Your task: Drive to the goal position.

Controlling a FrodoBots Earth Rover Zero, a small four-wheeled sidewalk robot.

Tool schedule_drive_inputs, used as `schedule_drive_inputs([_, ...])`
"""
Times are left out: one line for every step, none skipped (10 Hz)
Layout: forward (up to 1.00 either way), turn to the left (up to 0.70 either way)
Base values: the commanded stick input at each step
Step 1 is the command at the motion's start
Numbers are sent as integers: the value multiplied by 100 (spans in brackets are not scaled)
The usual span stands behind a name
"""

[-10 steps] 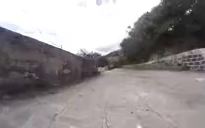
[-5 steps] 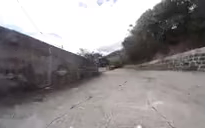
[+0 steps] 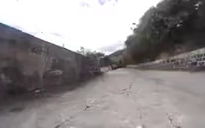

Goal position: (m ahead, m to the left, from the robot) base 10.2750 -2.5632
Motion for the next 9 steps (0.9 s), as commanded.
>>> schedule_drive_inputs([100, -6])
schedule_drive_inputs([100, -22])
schedule_drive_inputs([100, -38])
schedule_drive_inputs([100, -40])
schedule_drive_inputs([100, -40])
schedule_drive_inputs([100, 0])
schedule_drive_inputs([100, 0])
schedule_drive_inputs([100, 0])
schedule_drive_inputs([100, 0])
